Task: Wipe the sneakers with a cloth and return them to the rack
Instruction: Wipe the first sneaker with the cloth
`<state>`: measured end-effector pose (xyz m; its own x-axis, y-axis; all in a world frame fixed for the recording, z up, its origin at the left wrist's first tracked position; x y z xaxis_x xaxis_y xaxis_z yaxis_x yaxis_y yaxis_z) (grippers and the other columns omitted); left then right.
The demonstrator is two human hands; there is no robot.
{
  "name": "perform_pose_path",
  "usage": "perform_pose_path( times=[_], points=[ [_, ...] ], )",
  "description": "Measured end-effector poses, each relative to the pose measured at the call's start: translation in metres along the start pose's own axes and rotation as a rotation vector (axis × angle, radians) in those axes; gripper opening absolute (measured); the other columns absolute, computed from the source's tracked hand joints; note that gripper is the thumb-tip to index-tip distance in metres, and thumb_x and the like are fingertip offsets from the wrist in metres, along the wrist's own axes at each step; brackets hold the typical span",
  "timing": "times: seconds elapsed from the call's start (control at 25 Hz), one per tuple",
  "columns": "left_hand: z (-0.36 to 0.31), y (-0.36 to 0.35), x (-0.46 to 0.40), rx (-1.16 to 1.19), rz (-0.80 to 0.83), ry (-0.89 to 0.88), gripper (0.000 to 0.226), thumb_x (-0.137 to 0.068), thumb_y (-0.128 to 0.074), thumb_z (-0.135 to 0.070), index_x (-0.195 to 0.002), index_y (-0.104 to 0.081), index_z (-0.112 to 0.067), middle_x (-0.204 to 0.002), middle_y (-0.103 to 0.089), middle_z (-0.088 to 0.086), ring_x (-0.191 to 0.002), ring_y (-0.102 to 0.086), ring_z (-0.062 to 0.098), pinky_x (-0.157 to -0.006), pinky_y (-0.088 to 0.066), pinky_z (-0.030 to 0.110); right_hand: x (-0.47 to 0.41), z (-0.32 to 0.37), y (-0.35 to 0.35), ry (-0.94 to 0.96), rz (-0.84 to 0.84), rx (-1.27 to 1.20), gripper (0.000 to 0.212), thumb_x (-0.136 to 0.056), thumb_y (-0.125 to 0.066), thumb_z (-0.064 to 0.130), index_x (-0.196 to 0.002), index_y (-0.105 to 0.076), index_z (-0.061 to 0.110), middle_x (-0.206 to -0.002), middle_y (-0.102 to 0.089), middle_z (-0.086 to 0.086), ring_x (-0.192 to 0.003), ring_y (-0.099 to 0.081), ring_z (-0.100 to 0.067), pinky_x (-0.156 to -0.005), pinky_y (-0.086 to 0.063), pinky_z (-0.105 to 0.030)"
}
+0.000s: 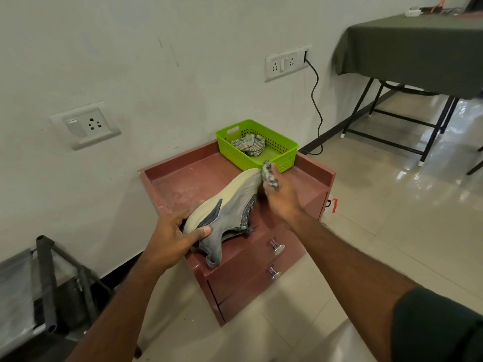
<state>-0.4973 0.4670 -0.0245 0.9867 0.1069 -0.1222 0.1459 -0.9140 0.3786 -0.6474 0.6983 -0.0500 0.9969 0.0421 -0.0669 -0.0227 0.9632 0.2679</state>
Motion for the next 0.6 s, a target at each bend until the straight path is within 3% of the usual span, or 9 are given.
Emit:
perform_pose_path(
  times=[0.08,0.2,0.28,0.36,0.4,0.48,0.6],
  points=[
    [0.002,0.001,-0.002,0.010,-0.011,0.007,0.039,-0.084,-0.079,-0.011,-0.116,-0.069,-0.032,-0.100,-0.078,-0.003,-0.087,-0.075,0.019,-0.078,-0.062,0.048,0.006,0.008,-0.026,0.086,0.141,0.129,0.056,-0.099,-0.053,0.010,-0.151,-0.036,0.016,-0.144,-0.050,0.000,-0.132,-0.046,-0.016,-0.107,-0.037,-0.022],
    [0.005,0.005,-0.004,0.036,-0.033,0.006,0.041,-0.085,-0.078,-0.011,-0.123,-0.068,-0.025,-0.104,-0.077,-0.004,-0.091,-0.075,0.016,-0.078,-0.063,0.041,0.027,0.023,-0.045,0.353,0.283,0.334,0.051,-0.095,-0.054,0.004,-0.144,-0.051,0.018,-0.153,-0.043,-0.005,-0.145,-0.033,-0.015,-0.117,-0.024,-0.022],
    [0.007,0.007,-0.004,0.064,-0.040,0.011,0.041,-0.087,-0.076,-0.010,-0.126,-0.068,-0.022,-0.105,-0.077,-0.002,-0.092,-0.075,0.018,-0.075,-0.063,0.039,0.039,0.031,-0.046,0.403,0.445,0.312,0.044,-0.093,-0.054,0.008,-0.136,-0.059,0.020,-0.142,-0.056,-0.002,-0.134,-0.048,-0.012,-0.113,-0.037,-0.031],
    [0.008,0.007,-0.004,0.108,-0.052,0.040,0.041,-0.087,-0.076,-0.011,-0.126,-0.068,-0.020,-0.103,-0.078,0.002,-0.090,-0.076,0.023,-0.071,-0.063,0.041,0.048,0.039,-0.038,0.266,0.636,0.076,0.034,-0.098,-0.053,0.006,-0.130,-0.061,0.010,-0.122,-0.066,-0.004,-0.107,-0.063,-0.010,-0.094,-0.049,-0.028],
    [0.009,0.008,-0.004,0.124,-0.055,0.050,0.041,-0.087,-0.076,-0.012,-0.126,-0.068,-0.019,-0.103,-0.078,0.003,-0.089,-0.076,0.024,-0.070,-0.063,0.042,0.046,0.041,-0.030,0.152,0.650,-0.110,0.031,-0.100,-0.050,0.004,-0.130,-0.059,0.004,-0.116,-0.067,-0.009,-0.096,-0.065,-0.012,-0.086,-0.052,-0.027],
    [0.010,0.007,-0.005,0.130,-0.044,0.051,0.041,-0.087,-0.075,-0.011,-0.127,-0.067,-0.020,-0.105,-0.077,0.002,-0.091,-0.075,0.023,-0.073,-0.063,0.043,0.030,0.035,-0.003,-0.045,0.426,-0.469,0.029,-0.103,-0.047,0.011,-0.130,-0.056,0.006,-0.118,-0.068,-0.017,-0.094,-0.070,-0.021,-0.082,-0.059,-0.035],
    [0.009,0.007,-0.006,0.138,-0.046,0.049,0.040,-0.087,-0.075,-0.010,-0.124,-0.068,-0.023,-0.106,-0.077,-0.001,-0.094,-0.075,0.020,-0.075,-0.063,0.039,0.008,0.009,0.024,-0.226,0.047,-0.787,0.025,-0.100,-0.057,0.023,-0.124,-0.057,0.019,-0.117,-0.070,-0.010,-0.104,-0.070,-0.029,-0.083,-0.059,-0.051]
  ],
)
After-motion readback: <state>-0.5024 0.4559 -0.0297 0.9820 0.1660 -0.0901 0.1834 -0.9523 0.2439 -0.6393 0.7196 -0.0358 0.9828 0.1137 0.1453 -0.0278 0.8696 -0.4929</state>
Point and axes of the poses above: each hand's wrist, its own x-axis away from the middle knuckle, its own y-axis out of the back of the hand, z = x × y, the point moved 6 cm from there along -x, towards the middle knuckle
